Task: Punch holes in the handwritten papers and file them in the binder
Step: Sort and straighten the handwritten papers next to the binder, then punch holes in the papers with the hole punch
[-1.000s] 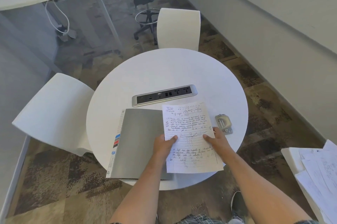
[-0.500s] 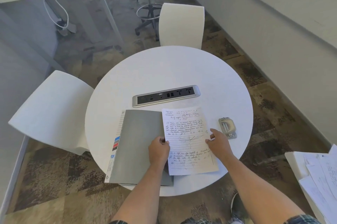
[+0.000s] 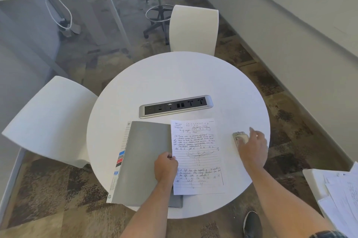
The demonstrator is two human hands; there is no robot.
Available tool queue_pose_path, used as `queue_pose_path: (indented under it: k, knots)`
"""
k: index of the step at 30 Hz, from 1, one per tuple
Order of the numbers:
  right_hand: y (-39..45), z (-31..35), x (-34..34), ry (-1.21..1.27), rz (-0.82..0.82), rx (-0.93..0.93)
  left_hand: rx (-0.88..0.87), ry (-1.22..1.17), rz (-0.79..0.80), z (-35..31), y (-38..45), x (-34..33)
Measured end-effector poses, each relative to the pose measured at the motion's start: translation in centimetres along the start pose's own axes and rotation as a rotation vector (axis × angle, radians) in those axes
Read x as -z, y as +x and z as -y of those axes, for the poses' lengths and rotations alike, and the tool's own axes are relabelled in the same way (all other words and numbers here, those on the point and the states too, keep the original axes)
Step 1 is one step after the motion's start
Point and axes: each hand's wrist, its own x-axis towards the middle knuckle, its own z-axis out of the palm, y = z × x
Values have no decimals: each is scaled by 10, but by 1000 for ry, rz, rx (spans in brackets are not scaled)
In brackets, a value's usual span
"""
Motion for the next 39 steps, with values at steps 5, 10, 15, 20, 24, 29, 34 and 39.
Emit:
queue_pose_path:
  k: [5,10,15,20,24,29,34,39]
  knots:
    - [19,-11,-7,35,314,-83,17,-47,20,1,2,-1]
    - [18,-13,-6,82,238,-112,30,-81,35,3,5,-1]
    - [15,-16,-3,114,275,-105,57,-117,43,4,9,-3]
    - [7,-17,-1,196,290,-113,76,-137,59,6,9,-4]
    - [0,-16,-2,213,288,-99,79,-160,70,6,8,-7]
    - [-3,-13,-2,180,306,-80,93,-200,67,6,8,-8]
    - [-2,-12,0,166,320,-55,118,-240,58,9,11,-7]
    - [-2,-10,-1,197,336,-83,127,-248,58,11,12,-9]
